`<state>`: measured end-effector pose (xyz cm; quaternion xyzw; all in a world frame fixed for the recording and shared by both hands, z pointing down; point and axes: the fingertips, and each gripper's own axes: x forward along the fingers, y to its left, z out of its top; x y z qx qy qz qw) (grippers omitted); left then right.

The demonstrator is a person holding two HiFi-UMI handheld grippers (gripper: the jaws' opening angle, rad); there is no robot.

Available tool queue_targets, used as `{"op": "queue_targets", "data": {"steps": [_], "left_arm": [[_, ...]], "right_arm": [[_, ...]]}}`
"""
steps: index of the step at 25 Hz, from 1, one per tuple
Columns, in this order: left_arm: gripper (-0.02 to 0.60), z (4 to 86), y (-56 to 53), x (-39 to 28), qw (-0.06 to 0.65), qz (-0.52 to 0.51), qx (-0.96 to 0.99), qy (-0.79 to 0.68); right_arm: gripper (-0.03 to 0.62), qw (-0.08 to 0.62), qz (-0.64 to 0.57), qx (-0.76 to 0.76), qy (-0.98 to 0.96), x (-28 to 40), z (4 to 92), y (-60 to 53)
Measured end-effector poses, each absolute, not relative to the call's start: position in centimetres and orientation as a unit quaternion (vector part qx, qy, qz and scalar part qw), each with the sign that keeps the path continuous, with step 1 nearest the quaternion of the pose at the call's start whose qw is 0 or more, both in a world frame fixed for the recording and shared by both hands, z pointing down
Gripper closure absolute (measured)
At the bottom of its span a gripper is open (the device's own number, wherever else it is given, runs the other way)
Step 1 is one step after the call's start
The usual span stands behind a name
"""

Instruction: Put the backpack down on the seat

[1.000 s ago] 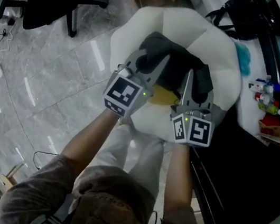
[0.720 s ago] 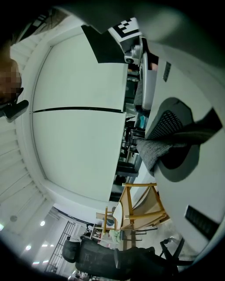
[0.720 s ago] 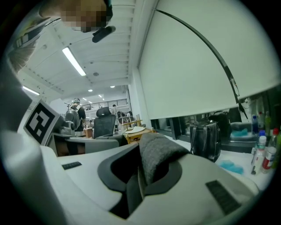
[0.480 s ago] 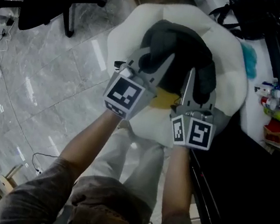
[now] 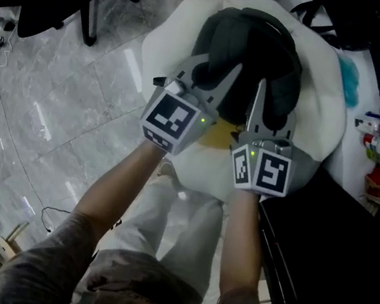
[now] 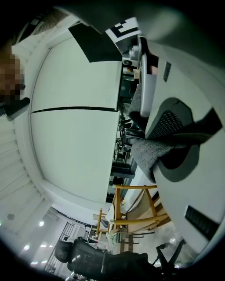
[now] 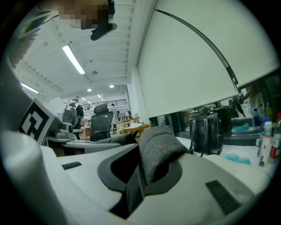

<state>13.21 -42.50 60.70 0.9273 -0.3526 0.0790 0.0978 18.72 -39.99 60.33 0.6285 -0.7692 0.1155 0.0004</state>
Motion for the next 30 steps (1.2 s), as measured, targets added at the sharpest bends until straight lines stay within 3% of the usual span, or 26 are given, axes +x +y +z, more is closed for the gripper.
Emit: {"op": "queue_targets", "data": {"steps": [15, 24, 30], "left_arm": [[0.523, 67.5, -43.6, 14.2, 0.124, 0.090, 0.921, -0.357], [0.423, 68.9, -43.8, 13.4, 0.144, 0.107, 0.908, -0.379], [0.300, 70.3, -43.8, 12.4, 0.151, 0.126, 0.890, -0.412]], "right_arm": [[0.546, 0.038, 0.136, 0.633, -0.762, 18.6, 67.2, -41.4], [0.371, 0.053, 0.173, 0.658, -0.731, 19.3, 69.2, -40.6], [0.279, 0.062, 0.185, 0.681, -0.706, 20.0, 70.3, -39.9]]}}
